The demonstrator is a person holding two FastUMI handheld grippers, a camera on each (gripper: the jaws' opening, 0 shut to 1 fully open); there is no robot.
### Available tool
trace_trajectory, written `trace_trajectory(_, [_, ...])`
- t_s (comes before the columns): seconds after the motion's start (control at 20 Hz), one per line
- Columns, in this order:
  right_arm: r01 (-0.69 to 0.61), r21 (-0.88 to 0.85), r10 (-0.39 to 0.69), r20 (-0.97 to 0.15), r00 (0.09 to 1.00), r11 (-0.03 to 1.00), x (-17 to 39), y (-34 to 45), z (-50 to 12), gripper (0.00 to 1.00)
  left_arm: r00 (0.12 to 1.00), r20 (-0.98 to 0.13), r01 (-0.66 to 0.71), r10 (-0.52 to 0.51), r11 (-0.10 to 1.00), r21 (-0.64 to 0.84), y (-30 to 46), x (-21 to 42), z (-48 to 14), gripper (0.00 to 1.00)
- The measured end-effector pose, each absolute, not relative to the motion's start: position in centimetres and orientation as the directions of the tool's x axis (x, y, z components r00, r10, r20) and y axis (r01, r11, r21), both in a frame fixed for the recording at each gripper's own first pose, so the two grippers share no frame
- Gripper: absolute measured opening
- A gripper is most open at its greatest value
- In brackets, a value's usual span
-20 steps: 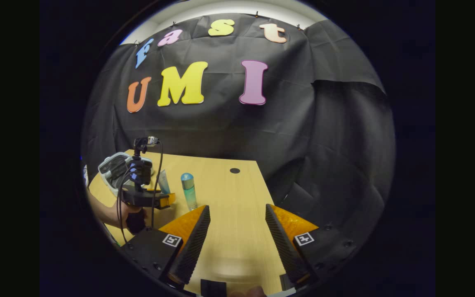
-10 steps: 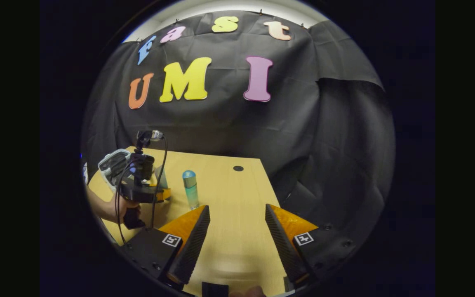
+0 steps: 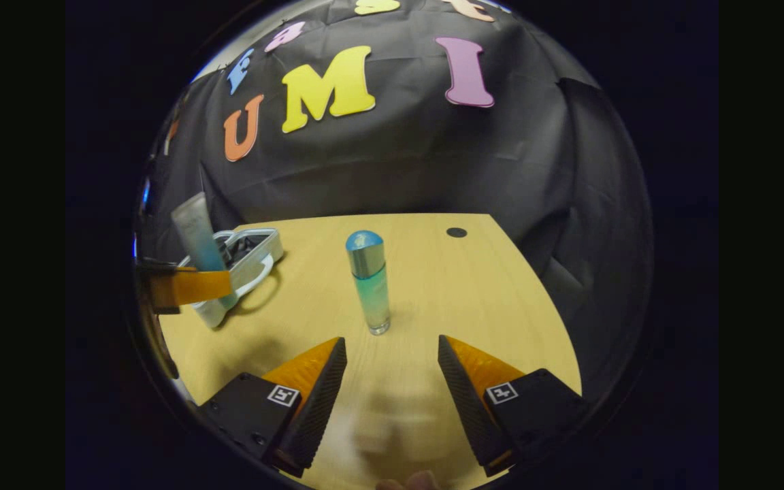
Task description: First open the suitcase, pack the skin care products into it, and then close the suitcase.
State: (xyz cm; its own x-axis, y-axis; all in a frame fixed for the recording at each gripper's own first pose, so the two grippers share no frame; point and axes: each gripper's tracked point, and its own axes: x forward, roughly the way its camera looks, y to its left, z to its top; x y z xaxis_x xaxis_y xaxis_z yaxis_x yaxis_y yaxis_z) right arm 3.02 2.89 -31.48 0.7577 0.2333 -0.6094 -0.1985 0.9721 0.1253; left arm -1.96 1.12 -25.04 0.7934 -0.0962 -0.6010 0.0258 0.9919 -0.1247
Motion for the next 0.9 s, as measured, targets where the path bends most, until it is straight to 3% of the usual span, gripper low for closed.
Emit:
trace_trajectory(0.35, [-0.128, 0.156, 0.199, -0.652, 0.731, 0.979, 8.6, 5.9, -35.4, 0.81, 0.769, -0.639, -0.060, -0.037, 0.990, -0.129, 5.7, -5.4, -24.9, 0.39])
trace_trajectory(0.5, [-0.091, 0.141, 0.162, -0.659, 0.734, 0.986, 10.0, 6.0, -36.1, 0.63, 0.762, -0.648, -0.095, -0.015, 0.986, -0.134, 7.4, -6.1, -24.7, 0.39])
trace_trajectory(0.55, [-0.087, 0.141, 0.159, -0.658, 0.736, 0.986, 10.3, 6.1, -36.1, 0.62, 0.760, -0.649, -0.105, -0.009, 0.985, -0.136, 7.8, -6.1, -24.7, 0.39])
trace_trajectory(0.6, [-0.084, 0.140, 0.156, -0.656, 0.739, 0.987, 10.5, 6.3, -35.8, 0.60, 0.759, -0.652, -0.114, -0.001, 0.984, -0.134, 8.4, -6.2, -24.6, 0.46])
trace_trajectory(0.65, [-0.081, 0.126, 0.144, -0.655, 0.742, 0.989, 10.8, 6.2, -35.9, 0.50, 0.758, -0.652, -0.122, 0.007, 0.984, -0.131, 8.8, -6.3, -24.6, 0.46])
trace_trajectory(0.7, [-0.079, 0.115, 0.135, -0.658, 0.741, 0.990, 11.0, 6.1, -36.0, 0.47, 0.758, -0.652, -0.128, 0.014, 0.984, -0.127, 9.4, -6.3, -24.5, 0.39])
trace_trajectory(0.75, [-0.076, 0.109, 0.130, -0.664, 0.737, 0.991, 11.0, 6.1, -36.0, 0.41, 0.758, -0.652, -0.132, 0.018, 0.983, -0.127, 9.8, -6.3, -24.5, 0.39])
trace_trajectory(0.9, [-0.061, 0.137, 0.139, -0.686, 0.715, 0.989, 10.9, 6.5, -35.6, 0.36, 0.761, -0.649, -0.129, 0.014, 0.983, -0.129, 11.7, -5.7, -24.1, 0.46])
